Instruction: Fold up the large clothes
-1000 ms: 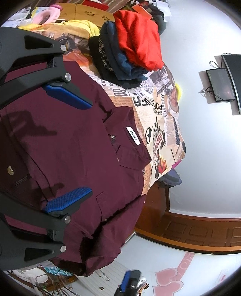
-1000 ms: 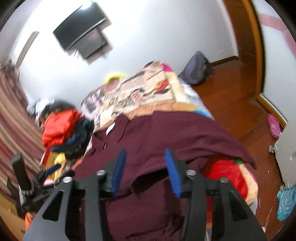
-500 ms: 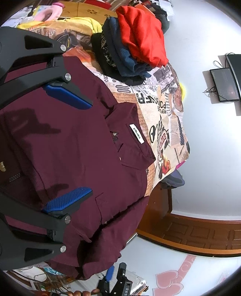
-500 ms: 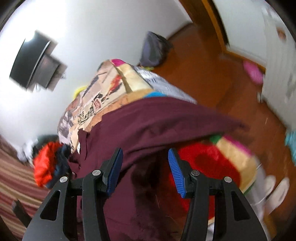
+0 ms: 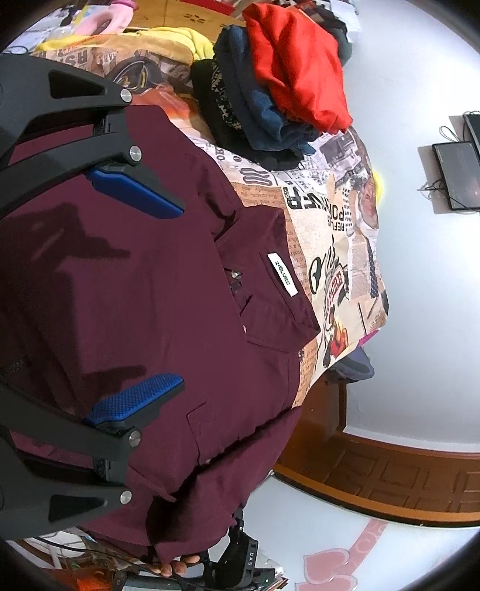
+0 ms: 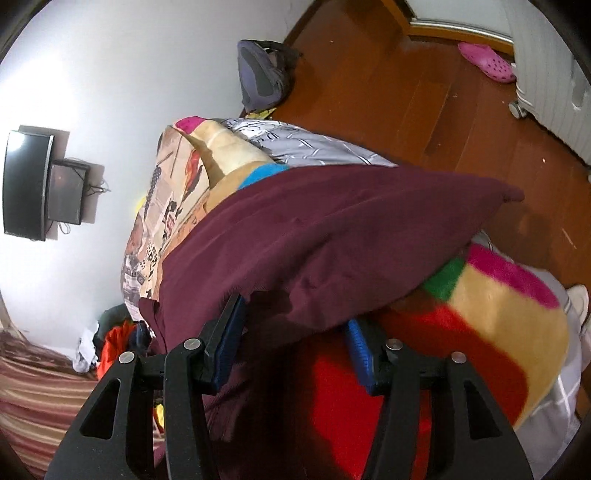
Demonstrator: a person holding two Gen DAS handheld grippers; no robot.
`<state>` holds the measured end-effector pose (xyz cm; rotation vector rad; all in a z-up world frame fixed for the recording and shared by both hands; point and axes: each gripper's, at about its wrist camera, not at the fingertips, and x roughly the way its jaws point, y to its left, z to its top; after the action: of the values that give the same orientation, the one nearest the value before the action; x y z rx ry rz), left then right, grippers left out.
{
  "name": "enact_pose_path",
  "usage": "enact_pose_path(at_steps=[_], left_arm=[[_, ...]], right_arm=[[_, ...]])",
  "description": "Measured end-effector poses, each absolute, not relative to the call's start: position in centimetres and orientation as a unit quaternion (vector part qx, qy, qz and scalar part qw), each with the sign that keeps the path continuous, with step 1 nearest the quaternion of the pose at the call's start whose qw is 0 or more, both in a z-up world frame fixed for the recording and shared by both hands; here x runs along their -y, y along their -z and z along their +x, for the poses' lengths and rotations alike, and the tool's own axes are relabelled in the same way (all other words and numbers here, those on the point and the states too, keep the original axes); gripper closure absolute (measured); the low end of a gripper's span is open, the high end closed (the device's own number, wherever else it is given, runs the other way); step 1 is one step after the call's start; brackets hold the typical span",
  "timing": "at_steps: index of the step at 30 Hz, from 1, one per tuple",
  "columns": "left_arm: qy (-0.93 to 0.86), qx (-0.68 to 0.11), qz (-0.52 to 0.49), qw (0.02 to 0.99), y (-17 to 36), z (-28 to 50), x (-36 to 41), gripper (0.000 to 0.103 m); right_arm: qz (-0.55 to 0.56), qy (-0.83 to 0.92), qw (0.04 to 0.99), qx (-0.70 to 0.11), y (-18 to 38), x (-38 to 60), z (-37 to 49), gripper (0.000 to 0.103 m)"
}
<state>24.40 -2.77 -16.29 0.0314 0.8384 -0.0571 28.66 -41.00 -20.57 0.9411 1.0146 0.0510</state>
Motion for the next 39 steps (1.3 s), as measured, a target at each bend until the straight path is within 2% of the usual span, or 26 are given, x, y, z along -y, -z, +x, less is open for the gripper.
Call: enact_pose_path(at_steps=[2, 3, 4, 6, 9, 19, 25, 30, 39], left_arm=[[0.025, -0.409, 0.012, 0.912, 16.5, 24.5, 2.5, 0.017], [0.024, -0.411, 0.011, 0.911, 16.5, 24.5, 2.4, 0.017], [0.023, -0.412, 0.010, 0.911, 16.6, 24.6, 2.3, 0.017], [0.023, -0.413, 0.008, 0.911, 16.6, 24.5, 2.2, 0.017], [0.028, -0.409, 0.000, 0.912, 16.2, 24.2, 1.8, 0.017], [0.025, -0.379, -0.004, 0.925, 13.9, 22.4, 0.3, 0.017], [0.008, -0.361, -0.015, 0.932, 12.6, 20.8, -1.7, 0.017], [-0.012, -0.346, -0.017, 0.938, 11.6, 19.3, -3.8, 0.017], [-0.032, -0.343, -0.023, 0.939, 11.4, 17.2, -5.8, 0.017]], right_arm=[[0.416, -0.022, 0.781, -0.466, 20.2, 40.9, 28.8, 0.056], [0.403, -0.018, 0.789, -0.464, 19.9, 40.8, 28.9, 0.061], [0.379, -0.010, 0.803, -0.459, 19.2, 40.4, 29.0, 0.075], [0.349, -0.006, 0.822, -0.450, 18.2, 39.8, 29.0, 0.089], [0.300, -0.001, 0.858, -0.417, 15.4, 38.7, 28.3, 0.092], [0.186, -0.113, 0.927, -0.304, 3.7, 31.0, 25.5, 0.093], [0.149, -0.224, 0.921, -0.282, 0.6, 24.2, 24.5, 0.093], [0.138, -0.288, 0.890, -0.325, 2.9, 19.3, 25.3, 0.093], [0.069, -0.325, 0.799, -0.501, 14.5, 14.0, 25.1, 0.093]])
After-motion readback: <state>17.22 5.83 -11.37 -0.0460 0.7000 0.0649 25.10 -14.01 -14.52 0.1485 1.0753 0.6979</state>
